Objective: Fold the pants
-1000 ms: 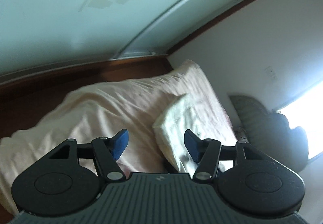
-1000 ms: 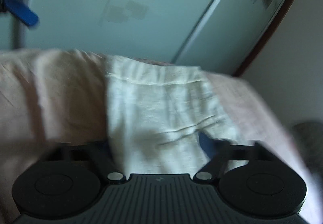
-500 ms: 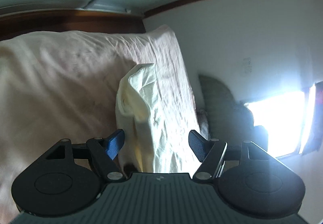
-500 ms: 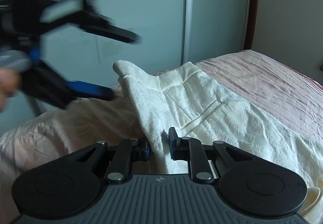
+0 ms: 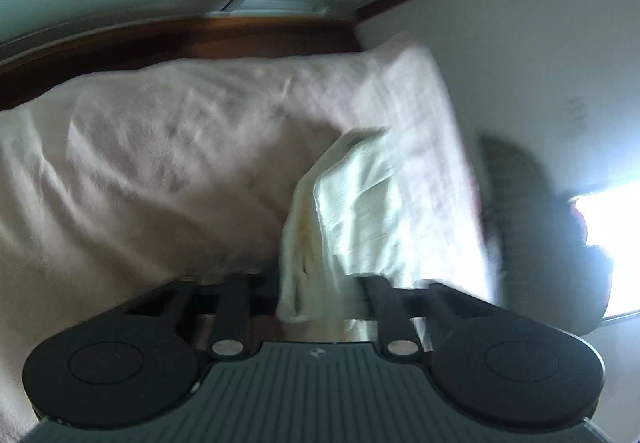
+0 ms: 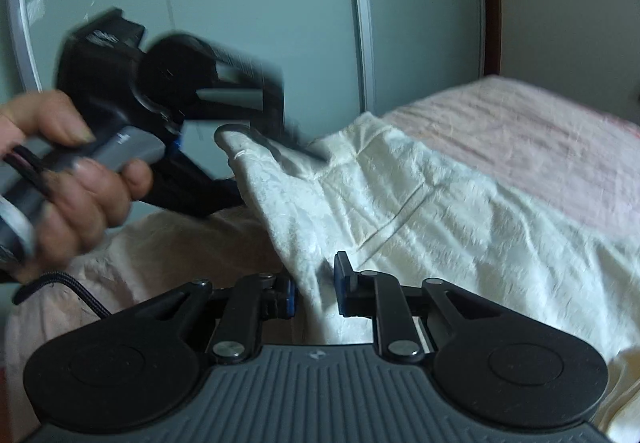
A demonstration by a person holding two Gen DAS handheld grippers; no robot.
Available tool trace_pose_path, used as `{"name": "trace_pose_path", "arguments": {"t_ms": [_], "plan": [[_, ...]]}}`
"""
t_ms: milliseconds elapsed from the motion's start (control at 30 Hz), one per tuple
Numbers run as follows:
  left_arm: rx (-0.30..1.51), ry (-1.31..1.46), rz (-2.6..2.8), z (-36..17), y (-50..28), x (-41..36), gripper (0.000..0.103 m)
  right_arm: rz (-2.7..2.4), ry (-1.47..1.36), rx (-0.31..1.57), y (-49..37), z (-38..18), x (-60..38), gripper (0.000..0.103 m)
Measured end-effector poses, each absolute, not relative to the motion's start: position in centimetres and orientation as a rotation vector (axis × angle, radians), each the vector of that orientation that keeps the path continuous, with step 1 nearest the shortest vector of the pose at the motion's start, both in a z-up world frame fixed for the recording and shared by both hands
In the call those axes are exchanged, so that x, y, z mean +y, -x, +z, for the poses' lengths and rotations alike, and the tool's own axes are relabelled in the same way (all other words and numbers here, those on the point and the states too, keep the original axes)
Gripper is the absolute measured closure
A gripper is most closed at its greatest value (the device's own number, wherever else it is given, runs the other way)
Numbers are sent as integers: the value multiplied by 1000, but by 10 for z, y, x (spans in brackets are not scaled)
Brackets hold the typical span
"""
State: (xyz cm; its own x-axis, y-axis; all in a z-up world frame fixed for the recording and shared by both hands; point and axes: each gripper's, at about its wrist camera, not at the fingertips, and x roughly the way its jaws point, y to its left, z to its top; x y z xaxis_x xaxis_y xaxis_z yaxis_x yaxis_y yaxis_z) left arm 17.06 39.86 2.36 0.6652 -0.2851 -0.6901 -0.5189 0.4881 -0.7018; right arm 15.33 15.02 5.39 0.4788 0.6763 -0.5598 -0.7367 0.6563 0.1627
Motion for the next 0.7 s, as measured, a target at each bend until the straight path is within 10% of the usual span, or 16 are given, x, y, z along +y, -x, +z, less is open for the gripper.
{"name": "trace_pose_path", "arguments": {"t_ms": [100, 200, 433, 700], "plan": [[864, 958, 176, 35, -172, 388, 89, 910, -40, 732, -163, 59, 128, 65], [814, 822, 165, 59, -169, 372, 90, 938, -338, 781, -177, 59, 72, 12], [680, 417, -9, 116, -164, 270, 90, 886, -1135, 944, -227, 9, -50, 9], [778, 355, -208, 74, -166, 184, 89, 859, -1315, 958, -235, -17, -66, 8]]}}
